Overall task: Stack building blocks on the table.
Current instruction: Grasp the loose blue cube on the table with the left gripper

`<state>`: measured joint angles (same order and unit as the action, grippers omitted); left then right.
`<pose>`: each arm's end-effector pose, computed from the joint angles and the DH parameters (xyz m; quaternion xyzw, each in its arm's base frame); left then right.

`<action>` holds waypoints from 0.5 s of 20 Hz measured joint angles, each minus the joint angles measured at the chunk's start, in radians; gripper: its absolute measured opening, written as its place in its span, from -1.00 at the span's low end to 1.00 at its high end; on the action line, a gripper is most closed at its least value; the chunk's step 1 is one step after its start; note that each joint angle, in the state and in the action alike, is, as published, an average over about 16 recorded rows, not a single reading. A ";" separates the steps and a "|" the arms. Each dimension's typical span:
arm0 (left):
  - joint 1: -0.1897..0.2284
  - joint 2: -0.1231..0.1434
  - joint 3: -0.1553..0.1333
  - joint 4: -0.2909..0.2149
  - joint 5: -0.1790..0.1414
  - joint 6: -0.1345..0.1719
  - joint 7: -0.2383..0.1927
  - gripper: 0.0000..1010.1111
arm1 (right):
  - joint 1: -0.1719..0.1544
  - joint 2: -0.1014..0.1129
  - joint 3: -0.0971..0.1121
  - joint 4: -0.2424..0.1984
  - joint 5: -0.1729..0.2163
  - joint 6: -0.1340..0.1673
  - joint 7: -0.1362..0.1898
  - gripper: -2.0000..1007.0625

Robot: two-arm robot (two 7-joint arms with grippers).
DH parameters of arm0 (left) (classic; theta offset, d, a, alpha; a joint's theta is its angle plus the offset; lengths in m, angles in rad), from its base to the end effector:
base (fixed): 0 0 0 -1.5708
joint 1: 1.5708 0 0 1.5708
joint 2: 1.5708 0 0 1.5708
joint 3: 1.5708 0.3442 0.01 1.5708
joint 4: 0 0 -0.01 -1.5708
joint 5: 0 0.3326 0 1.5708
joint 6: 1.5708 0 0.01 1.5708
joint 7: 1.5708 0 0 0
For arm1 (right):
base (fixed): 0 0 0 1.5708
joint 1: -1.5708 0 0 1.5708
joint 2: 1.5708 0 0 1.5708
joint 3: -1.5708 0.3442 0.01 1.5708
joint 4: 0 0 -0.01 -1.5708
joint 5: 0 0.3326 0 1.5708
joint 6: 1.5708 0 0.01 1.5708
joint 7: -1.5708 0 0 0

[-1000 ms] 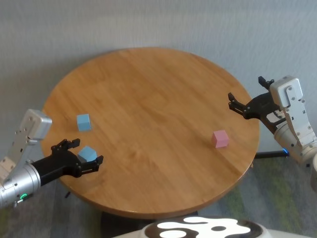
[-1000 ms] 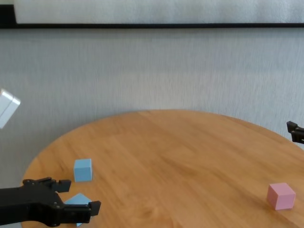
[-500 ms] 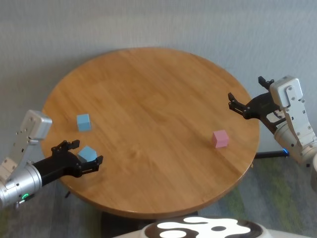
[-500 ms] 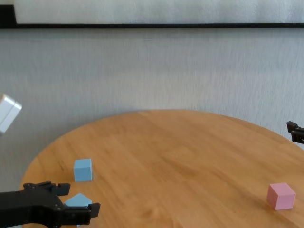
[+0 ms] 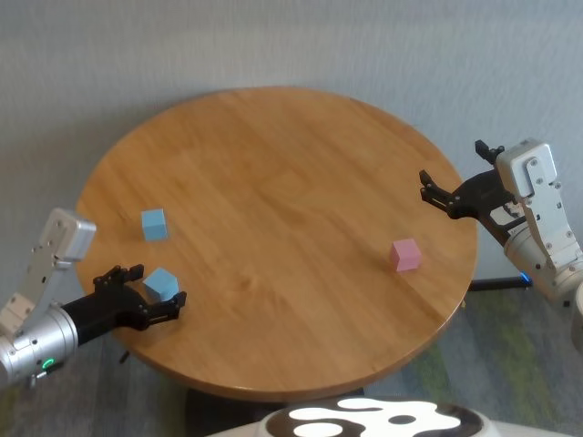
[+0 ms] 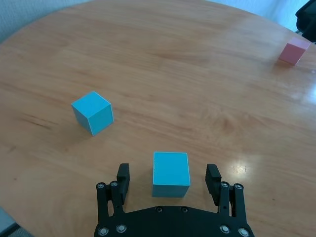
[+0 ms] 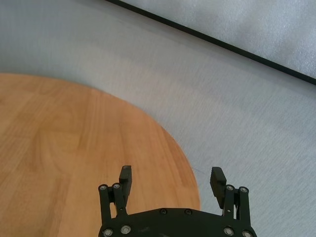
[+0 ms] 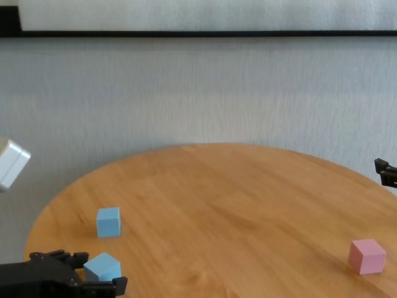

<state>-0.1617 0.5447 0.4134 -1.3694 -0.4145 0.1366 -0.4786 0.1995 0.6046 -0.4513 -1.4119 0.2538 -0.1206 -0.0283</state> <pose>0.3800 0.1012 -0.3779 0.1761 0.0911 0.4010 0.8943 0.3894 -0.1072 -0.3506 -0.1415 -0.1325 -0.5800 0.7912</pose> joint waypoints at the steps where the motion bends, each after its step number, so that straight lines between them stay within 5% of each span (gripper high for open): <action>1: -0.001 -0.003 -0.001 0.005 0.002 -0.001 -0.001 0.98 | 0.000 0.000 0.000 0.000 0.000 0.000 0.000 1.00; 10: -0.009 -0.013 -0.009 0.035 0.015 -0.001 -0.008 0.98 | 0.000 0.000 0.000 0.000 0.000 0.000 0.000 1.00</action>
<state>-0.1703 0.5317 0.4041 -1.3347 -0.3995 0.1353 -0.4870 0.1995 0.6046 -0.4513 -1.4119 0.2538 -0.1206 -0.0283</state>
